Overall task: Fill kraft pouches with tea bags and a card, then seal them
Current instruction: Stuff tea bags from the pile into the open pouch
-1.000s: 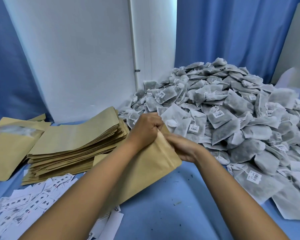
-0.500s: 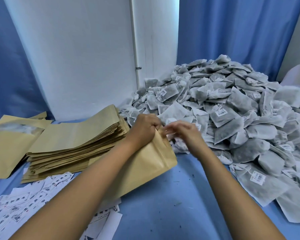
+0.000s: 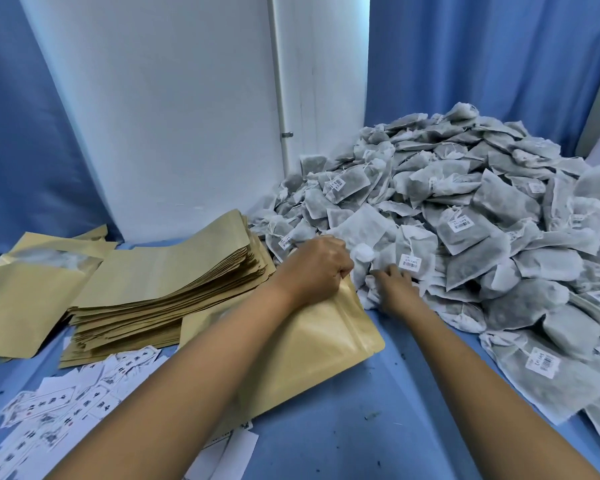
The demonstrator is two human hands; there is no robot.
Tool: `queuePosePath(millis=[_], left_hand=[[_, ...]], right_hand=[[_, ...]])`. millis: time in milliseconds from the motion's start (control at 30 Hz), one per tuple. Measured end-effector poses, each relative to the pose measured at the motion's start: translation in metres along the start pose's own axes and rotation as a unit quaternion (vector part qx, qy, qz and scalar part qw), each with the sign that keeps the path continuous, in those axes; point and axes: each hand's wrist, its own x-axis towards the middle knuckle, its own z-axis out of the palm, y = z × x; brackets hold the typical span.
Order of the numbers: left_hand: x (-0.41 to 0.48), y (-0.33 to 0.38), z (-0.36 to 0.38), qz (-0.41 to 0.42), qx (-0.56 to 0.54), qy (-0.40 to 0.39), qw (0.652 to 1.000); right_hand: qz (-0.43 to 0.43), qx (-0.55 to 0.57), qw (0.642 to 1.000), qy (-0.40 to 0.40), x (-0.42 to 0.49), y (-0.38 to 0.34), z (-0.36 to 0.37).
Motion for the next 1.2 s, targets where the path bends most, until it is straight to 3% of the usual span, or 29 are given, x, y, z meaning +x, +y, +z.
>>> queuePosePath(millis=[100,167,200,233,300,400,433,467,533,633,700,767,867,900,933,967,1000,1033,1067,1100,1133,1167,1200], left_hand=[[0.001,0.002,-0.004,-0.033,-0.001,-0.006,0.999],[0.0,0.003,-0.005,-0.04,-0.002,-0.006,0.999],[-0.001,0.003,-0.006,-0.045,-0.002,-0.004,0.999],[-0.002,0.004,-0.008,-0.05,-0.002,0.002,0.999],[-0.002,0.007,-0.012,-0.055,-0.007,0.023,0.998],[-0.001,0.013,-0.017,-0.057,0.013,0.053,0.997],[-0.001,0.014,-0.019,-0.058,0.025,0.061,0.996],[-0.001,0.015,-0.021,-0.063,0.033,0.064,0.995],[-0.001,0.015,-0.026,-0.074,0.037,0.069,0.994],[-0.001,0.015,-0.035,-0.075,0.035,0.073,0.994],[-0.003,0.016,-0.041,-0.066,0.039,0.069,0.995],[-0.004,0.019,-0.046,-0.038,0.053,0.062,0.996],[0.0,0.033,-0.052,0.032,0.074,0.049,0.996],[0.004,0.038,-0.053,0.055,0.082,0.039,0.994],[0.009,0.042,-0.055,0.077,0.093,0.032,0.992],[0.013,0.044,-0.059,0.094,0.109,0.022,0.989],[0.016,0.045,-0.065,0.106,0.124,0.011,0.987],[0.015,0.043,-0.074,0.111,0.137,0.0,0.984],[0.012,0.039,-0.084,0.112,0.147,-0.008,0.983],[0.006,0.033,-0.094,0.107,0.156,-0.018,0.982],[-0.003,0.025,-0.104,0.098,0.161,-0.028,0.982],[-0.012,0.018,-0.114,0.078,0.161,-0.035,0.983],[-0.022,0.011,-0.122,0.051,0.153,-0.032,0.986]], right_hand=[[-0.022,-0.026,0.999,0.011,-0.004,0.012,-0.016],[0.0,0.11,0.989,0.1,-0.014,0.01,-0.027],[0.025,0.231,0.961,0.15,-0.021,0.005,-0.035],[0.051,0.379,0.905,0.184,-0.027,-0.002,-0.044],[0.072,0.652,0.736,0.17,-0.04,-0.017,-0.063],[-0.001,0.883,0.469,0.012,-0.056,-0.031,-0.082],[-0.019,0.906,0.42,-0.042,-0.061,-0.034,-0.086],[-0.026,0.91,0.405,-0.083,-0.065,-0.037,-0.088],[-0.026,0.896,0.42,-0.138,-0.07,-0.041,-0.087],[0.0,0.853,0.498,-0.156,-0.071,-0.047,-0.085],[0.017,0.793,0.585,-0.168,-0.07,-0.048,-0.084],[0.006,0.68,0.713,-0.169,-0.075,-0.053,-0.09],[-0.062,0.47,0.878,-0.063,-0.088,-0.081,-0.109],[-0.071,0.406,0.91,-0.041,-0.092,-0.093,-0.111],[-0.071,0.397,0.913,-0.052,-0.09,-0.1,-0.109],[0.014,0.31,0.95,0.034,-0.082,-0.124,-0.113],[0.101,0.227,0.958,0.141,-0.073,-0.145,-0.121],[0.097,0.236,0.963,0.084,-0.077,-0.153,-0.125],[0.02,0.346,0.937,-0.053,-0.087,-0.147,-0.13],[-0.072,0.412,0.899,-0.133,-0.091,-0.145,-0.132],[-0.165,0.538,0.808,-0.174,-0.096,-0.139,-0.145],[-0.157,0.633,0.729,-0.208,-0.094,-0.152,-0.147],[-0.181,0.633,0.721,-0.215,-0.09,-0.154,-0.146]])
